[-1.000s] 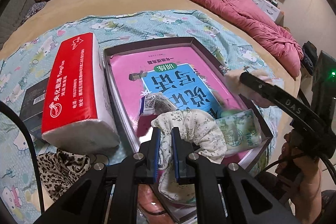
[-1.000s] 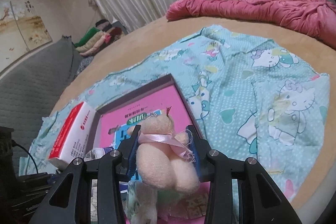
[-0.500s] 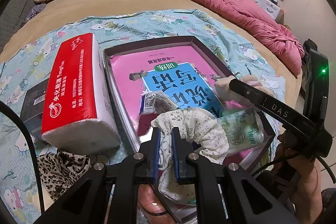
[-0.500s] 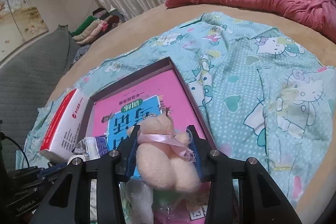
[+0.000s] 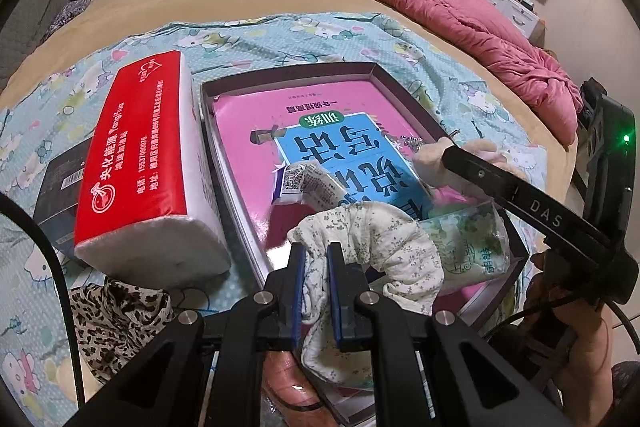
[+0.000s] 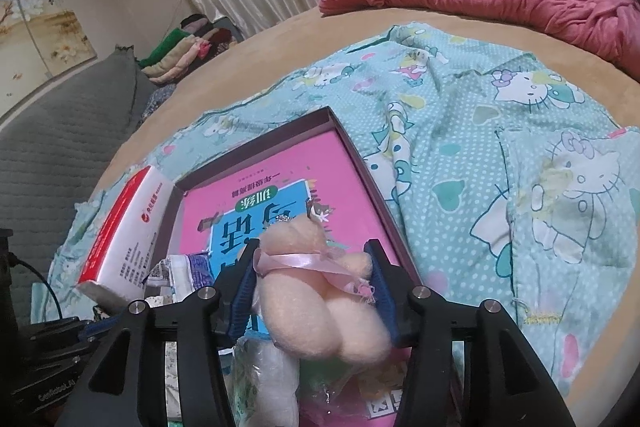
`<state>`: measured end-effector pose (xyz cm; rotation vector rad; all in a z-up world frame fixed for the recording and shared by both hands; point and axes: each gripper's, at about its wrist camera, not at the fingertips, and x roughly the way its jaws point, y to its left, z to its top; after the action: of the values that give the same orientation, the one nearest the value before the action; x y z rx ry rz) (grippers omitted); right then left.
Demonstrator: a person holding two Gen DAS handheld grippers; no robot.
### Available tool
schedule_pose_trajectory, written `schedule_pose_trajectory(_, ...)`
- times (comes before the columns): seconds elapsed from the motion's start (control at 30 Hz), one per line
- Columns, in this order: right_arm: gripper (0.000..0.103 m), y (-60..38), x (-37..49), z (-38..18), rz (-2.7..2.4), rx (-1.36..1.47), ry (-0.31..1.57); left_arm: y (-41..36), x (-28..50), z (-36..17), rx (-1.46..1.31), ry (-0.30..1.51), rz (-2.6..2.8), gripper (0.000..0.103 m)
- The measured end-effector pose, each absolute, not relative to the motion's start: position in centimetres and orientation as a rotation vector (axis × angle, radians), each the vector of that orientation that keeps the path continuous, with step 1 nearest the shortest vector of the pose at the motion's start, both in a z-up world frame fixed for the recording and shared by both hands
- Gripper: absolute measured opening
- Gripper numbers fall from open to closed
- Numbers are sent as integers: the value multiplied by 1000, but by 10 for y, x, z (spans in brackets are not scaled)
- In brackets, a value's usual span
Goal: Organize soft objects
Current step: 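Lower scrunchie into tray with left tool while right tool lowers pink bear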
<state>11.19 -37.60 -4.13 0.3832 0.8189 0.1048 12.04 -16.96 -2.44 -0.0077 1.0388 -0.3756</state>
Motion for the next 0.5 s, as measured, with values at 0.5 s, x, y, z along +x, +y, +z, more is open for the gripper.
schedule_pose_trajectory(0.5, 70, -376, 98, -20, 77, 332, 728, -164, 121, -22, -47, 1049, -370, 14)
